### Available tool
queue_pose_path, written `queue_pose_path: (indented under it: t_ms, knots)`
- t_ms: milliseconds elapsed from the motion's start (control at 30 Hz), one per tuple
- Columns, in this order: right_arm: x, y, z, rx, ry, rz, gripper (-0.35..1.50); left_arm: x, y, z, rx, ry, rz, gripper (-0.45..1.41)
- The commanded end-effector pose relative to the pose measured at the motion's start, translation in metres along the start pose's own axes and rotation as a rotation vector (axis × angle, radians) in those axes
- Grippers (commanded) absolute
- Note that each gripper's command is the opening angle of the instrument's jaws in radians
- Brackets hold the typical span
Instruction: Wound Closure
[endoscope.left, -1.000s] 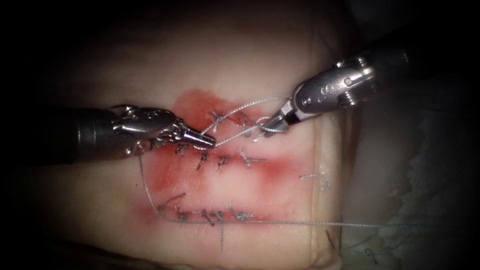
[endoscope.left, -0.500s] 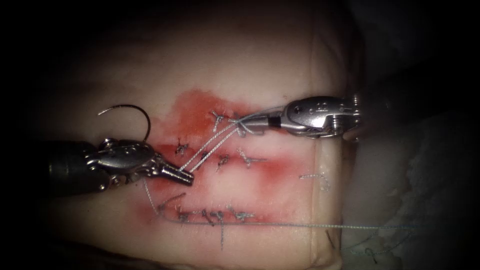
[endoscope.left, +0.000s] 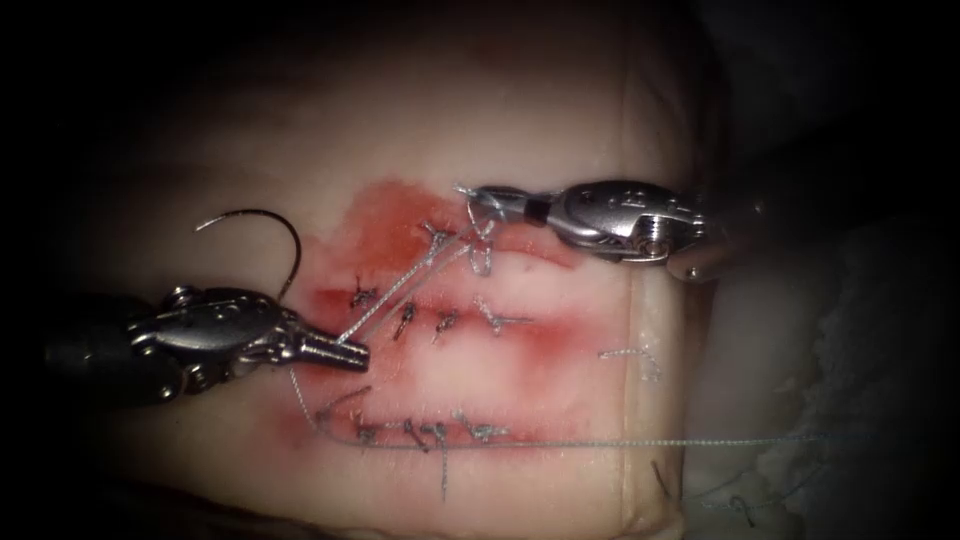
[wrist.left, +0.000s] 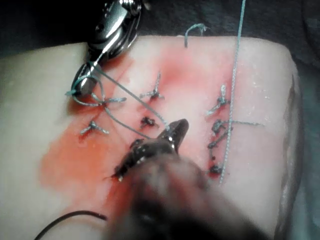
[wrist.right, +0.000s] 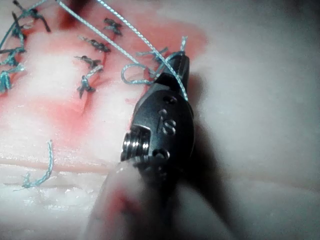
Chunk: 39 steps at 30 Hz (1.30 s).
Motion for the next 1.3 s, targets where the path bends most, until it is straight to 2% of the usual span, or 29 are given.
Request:
queue_pose_path:
  t_ms: [33,200,300,533,733,967,1300]
  knots:
    - [-0.0002,-0.0002,0.0013,0.022,-0.01,0.016,-0.35,0.0009,0.0,0.0011,0.024,0.045,-0.048,-0.45]
    - [-0.0008,-0.0015,0.0021,0.065,-0.019,0.034,-0.35,0.0025,-0.0028,0.0021,0.091,0.117,-0.148,-0.45]
    - [-0.0014,-0.0024,0.0026,0.093,-0.026,0.044,-0.35,0.0026,-0.0053,0.003,0.145,0.11,-0.172,-0.45]
    - [-0.0021,-0.0048,0.0026,0.123,-0.033,0.054,-0.35,0.0033,-0.0085,0.0044,0.198,0.138,-0.201,-0.45]
    - [-0.0019,-0.0055,0.0027,0.128,-0.038,0.052,-0.35,0.0045,-0.0113,0.0047,0.25,0.19,-0.257,-0.45]
    - [-0.0016,-0.0062,0.0026,0.14,-0.036,0.048,-0.35,0.0069,-0.0133,0.0053,0.277,0.252,-0.306,-0.45]
    - [-0.0009,-0.008,0.002,0.199,-0.018,0.051,-0.35,0.0097,-0.014,0.007,0.282,0.299,-0.328,-0.45]
